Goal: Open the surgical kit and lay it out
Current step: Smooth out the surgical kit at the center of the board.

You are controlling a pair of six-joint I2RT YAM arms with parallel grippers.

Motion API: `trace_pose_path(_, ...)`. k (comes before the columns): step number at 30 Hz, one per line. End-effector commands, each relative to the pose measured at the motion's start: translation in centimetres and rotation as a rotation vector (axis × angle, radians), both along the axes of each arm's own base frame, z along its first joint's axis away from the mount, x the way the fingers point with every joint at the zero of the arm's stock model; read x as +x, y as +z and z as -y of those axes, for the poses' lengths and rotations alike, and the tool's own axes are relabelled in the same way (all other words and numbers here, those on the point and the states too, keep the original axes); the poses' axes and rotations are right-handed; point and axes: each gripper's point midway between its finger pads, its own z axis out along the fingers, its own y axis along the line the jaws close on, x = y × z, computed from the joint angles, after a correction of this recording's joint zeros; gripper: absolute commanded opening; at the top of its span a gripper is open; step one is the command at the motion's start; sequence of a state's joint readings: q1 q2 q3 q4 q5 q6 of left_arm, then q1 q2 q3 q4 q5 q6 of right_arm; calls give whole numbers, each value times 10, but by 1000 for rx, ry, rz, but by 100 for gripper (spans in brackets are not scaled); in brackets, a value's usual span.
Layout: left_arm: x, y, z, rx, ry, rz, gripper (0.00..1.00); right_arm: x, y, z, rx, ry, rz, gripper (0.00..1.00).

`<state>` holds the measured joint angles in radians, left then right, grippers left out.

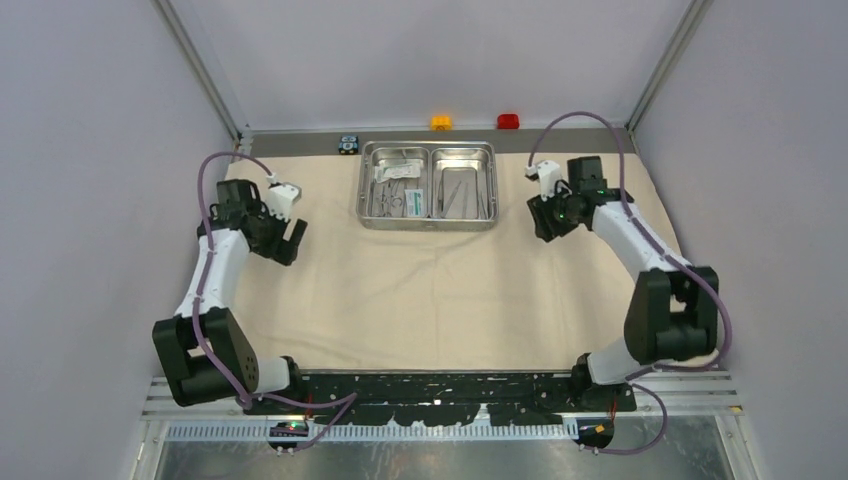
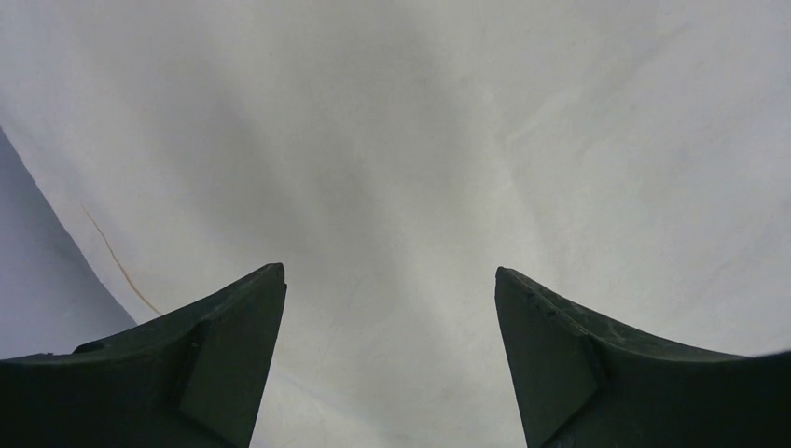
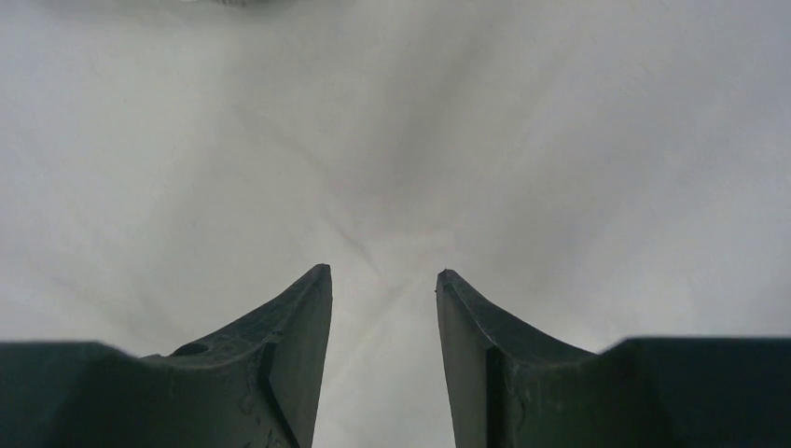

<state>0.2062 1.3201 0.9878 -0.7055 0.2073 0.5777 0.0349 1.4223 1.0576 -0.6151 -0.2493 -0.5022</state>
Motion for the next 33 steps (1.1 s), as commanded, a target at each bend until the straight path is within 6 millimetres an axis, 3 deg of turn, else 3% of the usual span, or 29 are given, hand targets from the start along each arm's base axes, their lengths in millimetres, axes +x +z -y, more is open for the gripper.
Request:
trace_pose_path(1,31,17,15,-132,42,94,85,50,-25,-42,68,-11,3,51)
trace_pose_path(5,38,16,18,-159,47,98,85,58,-59,-53,19,18,-72,49)
trace_pose_path(8,41,11,19,-165,48,86,85,50,-78,-50,-28,34,-118,48)
trace_pose_path(15,39,2,13,-121,42,70,85,-4,-108,-25,-167,77,-303,42)
trace_pose_path(22,38,2,4,-63,32,71,85,-59,-125,-10,-220,124,-463,39)
trace_pose_path(33,37,-10,1,-49,30,37,85,-114,-135,10,-301,173,-608,33)
